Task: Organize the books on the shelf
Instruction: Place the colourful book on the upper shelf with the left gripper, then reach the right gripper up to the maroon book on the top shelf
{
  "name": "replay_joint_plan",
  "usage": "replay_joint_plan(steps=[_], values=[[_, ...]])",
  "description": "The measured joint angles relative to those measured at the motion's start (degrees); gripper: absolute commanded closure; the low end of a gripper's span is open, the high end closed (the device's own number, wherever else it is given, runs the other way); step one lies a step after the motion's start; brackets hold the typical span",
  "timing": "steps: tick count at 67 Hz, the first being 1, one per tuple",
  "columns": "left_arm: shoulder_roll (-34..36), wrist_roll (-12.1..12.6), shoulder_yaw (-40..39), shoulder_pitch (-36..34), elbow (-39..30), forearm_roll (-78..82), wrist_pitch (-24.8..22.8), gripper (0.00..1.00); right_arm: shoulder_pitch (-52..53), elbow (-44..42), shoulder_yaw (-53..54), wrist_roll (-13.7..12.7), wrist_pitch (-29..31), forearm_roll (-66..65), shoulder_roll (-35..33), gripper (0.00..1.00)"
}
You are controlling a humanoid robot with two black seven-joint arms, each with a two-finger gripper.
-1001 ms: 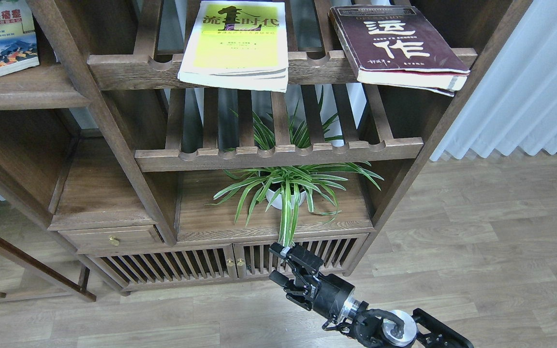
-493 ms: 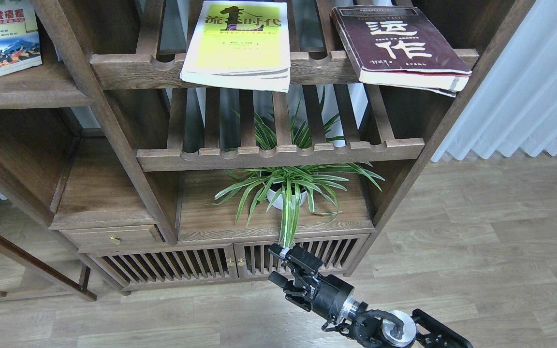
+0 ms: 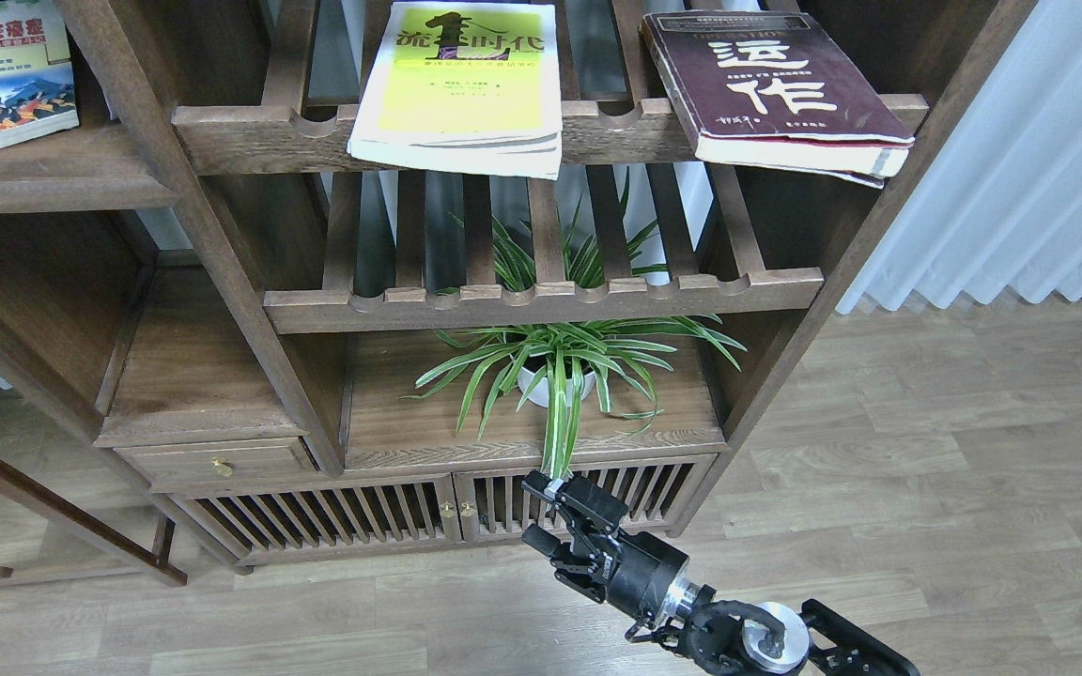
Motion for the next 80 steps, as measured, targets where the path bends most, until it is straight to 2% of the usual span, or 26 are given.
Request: replay_joint_plan(steps=[10, 14, 15, 20, 26, 31, 43, 56, 64, 80], values=[[0.4, -0.3, 2.9, 5.2, -0.4, -0.2, 0.0, 0.01, 0.1, -0.1, 0.1, 0.0, 0.0, 0.0, 0.0, 0.01], [-0.1, -2.2, 4.0, 7.1, -0.4, -0.2, 0.0, 0.01, 0.1, -0.1, 0.2, 0.0, 0.0, 0.0, 0.0, 0.01], [-1.2, -4.5, 5.0, 8.8, -0.4, -0.3, 0.0, 0.01, 0.2, -0.1, 0.2, 0.0, 0.0, 0.0, 0.0, 0.01], [-3.2, -7.1, 5.8, 10.9, -0.4, -0.3, 0.0, 0.01, 0.2, 0.0, 0.2, 0.0, 0.0, 0.0, 0.0, 0.01], [-8.1, -9.6, 6.7, 15.3, -0.4, -0.3, 0.0, 0.01, 0.4, 0.3, 0.7, 0.0, 0.8, -0.1, 0.0, 0.01], [-13.8, -10.8, 6.7, 19.2, 0.1, -0.5, 0.0, 0.01, 0.8, 0.7, 1.2, 0.0, 1.5, -0.2, 0.0, 0.01], [-28.3, -12.5, 6.4, 25.9, 2.6, -2.2, 0.0, 0.01, 3.2, 3.2, 3.9, 0.0, 2.0, -0.2, 0.0, 0.01], [-39.3, -13.0, 5.9, 30.6, 5.2, -2.3, 0.0, 0.01, 6.2, 8.0, 10.5, 0.0, 1.9, -0.7, 0.0, 0.01], [-42.6, -12.8, 5.8, 32.4, 6.4, -2.0, 0.0, 0.01, 7.9, 12.0, 15.2, 0.0, 1.5, -1.6, 0.0, 0.01], [-43.0, -12.8, 5.8, 33.2, 7.5, -2.2, 0.0, 0.01, 8.6, 17.6, 19.1, 0.0, 1.4, -1.7, -2.2, 0.01]])
